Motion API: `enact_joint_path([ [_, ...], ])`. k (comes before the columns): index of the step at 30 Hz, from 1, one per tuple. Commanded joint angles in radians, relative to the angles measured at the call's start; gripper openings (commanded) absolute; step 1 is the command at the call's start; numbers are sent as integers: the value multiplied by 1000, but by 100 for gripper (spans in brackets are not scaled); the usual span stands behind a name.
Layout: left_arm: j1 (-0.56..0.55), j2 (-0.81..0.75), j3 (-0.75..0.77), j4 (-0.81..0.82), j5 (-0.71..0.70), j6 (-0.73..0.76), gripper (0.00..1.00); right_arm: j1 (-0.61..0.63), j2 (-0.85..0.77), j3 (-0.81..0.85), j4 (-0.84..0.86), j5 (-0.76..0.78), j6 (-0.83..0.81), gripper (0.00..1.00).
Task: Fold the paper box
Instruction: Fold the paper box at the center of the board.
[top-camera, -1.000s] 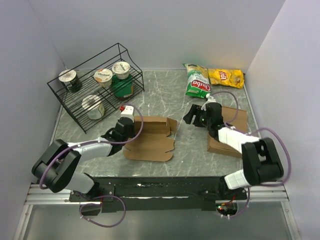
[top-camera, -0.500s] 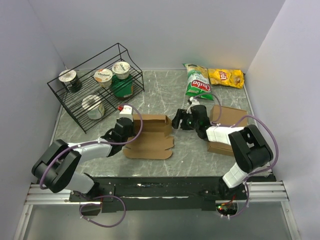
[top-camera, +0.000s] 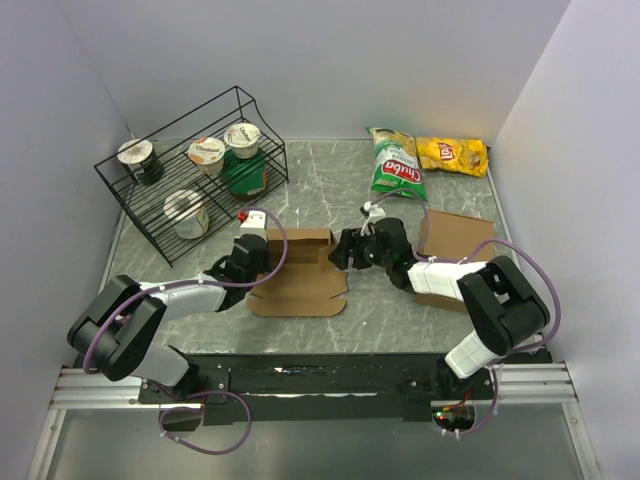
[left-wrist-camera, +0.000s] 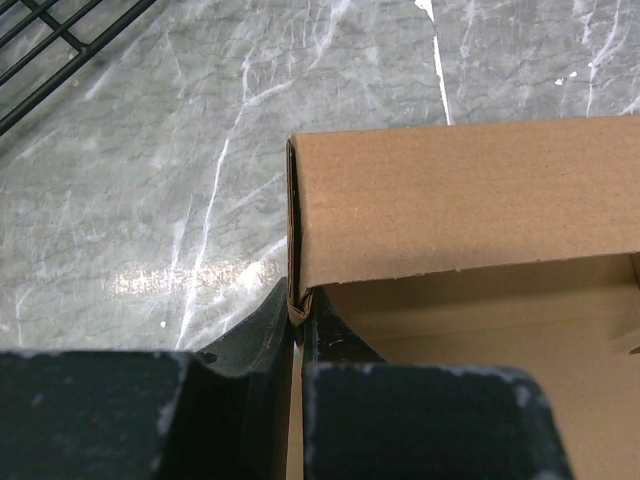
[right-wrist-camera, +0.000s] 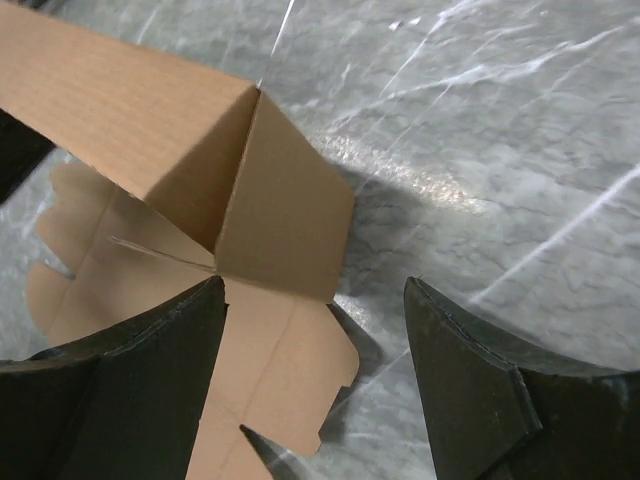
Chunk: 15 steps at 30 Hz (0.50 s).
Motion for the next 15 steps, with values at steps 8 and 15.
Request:
enact_joint_path([
  [8,2,14,16,33,61,7,1,35,81,33,149,-9,-143,66],
  [15,2,13,4,51,78,18,1,48,110,82,157,42,-155,59],
])
